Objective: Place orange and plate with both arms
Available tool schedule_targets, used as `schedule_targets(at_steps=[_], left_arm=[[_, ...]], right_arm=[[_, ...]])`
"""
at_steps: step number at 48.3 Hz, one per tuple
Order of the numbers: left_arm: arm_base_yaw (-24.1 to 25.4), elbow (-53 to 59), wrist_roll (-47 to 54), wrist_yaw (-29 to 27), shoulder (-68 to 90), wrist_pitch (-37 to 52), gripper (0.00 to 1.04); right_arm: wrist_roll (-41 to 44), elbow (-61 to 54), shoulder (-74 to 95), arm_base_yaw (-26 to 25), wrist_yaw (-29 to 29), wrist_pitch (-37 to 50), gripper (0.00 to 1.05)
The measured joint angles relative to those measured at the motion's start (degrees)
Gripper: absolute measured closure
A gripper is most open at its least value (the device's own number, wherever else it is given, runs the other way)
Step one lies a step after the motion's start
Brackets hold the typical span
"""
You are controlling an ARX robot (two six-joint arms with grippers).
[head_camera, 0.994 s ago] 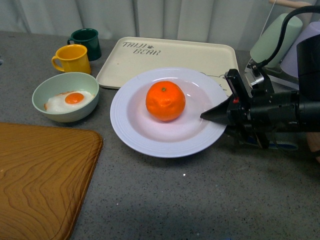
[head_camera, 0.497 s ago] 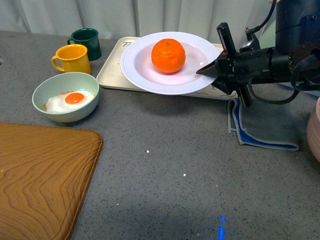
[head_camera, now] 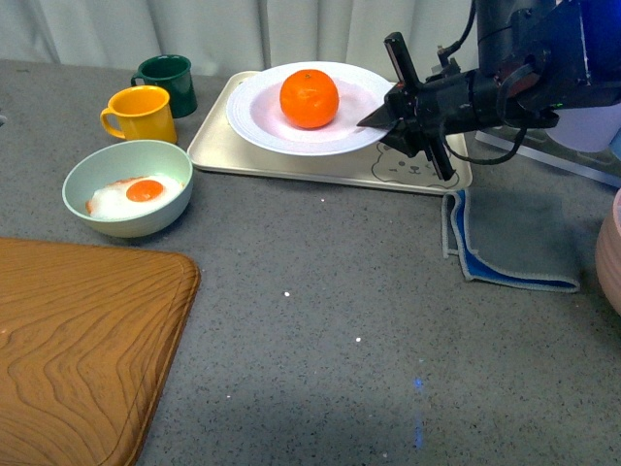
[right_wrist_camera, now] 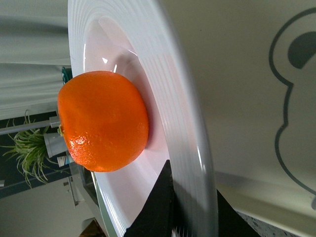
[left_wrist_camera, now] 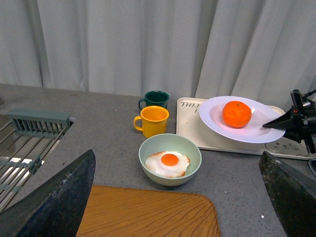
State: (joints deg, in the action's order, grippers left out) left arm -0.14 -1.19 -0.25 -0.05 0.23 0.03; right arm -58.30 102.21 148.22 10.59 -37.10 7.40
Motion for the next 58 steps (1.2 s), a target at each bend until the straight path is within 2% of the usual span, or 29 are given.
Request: schedule_targets(at_steps=[24,33,37,41,47,52,54,58], left_arm=[[0.00,0.00,0.00,0.00,0.00,0.00,0.07],[0.00,0.00,-0.02,0.00,0.00,0.00,0.07],[0.00,0.00,0.00,0.00,0.00,0.00,0.07],[0.00,0.00,-0.02,0.00,0.00,0.00,0.07],[0.00,0.00,0.00,0.00,0.00,0.00,0.07],[0.00,0.00,-0.02,0.00,0.00,0.00,0.07],[0.00,0.00,0.00,0.00,0.00,0.00,0.07],[0.00,0.00,-0.02,0.00,0.00,0.00,0.07]], right_arm=[[2.05,13.86,7.80,1.16,1.55,-10.99,1.00],[1.90,11.91,7.08,1.18,1.49,-8.74,0.71],[2.38,8.72,5.38,1.20,3.08,-7.30,0.53],[6.78,7.52,3.74,1.46,7.02,-9.99,0.41],[13.35,4.31,0.74,1.75,10.73,-8.35,0.25],[22.67,2.54,-2.05,2.43,17.53,-10.49,0.09],[25.70,1.01,-3.21,2.64,18.10,-9.14,0.08],[34.34,-2.91,-5.86,3.48,23.54,-6.12,0.10]])
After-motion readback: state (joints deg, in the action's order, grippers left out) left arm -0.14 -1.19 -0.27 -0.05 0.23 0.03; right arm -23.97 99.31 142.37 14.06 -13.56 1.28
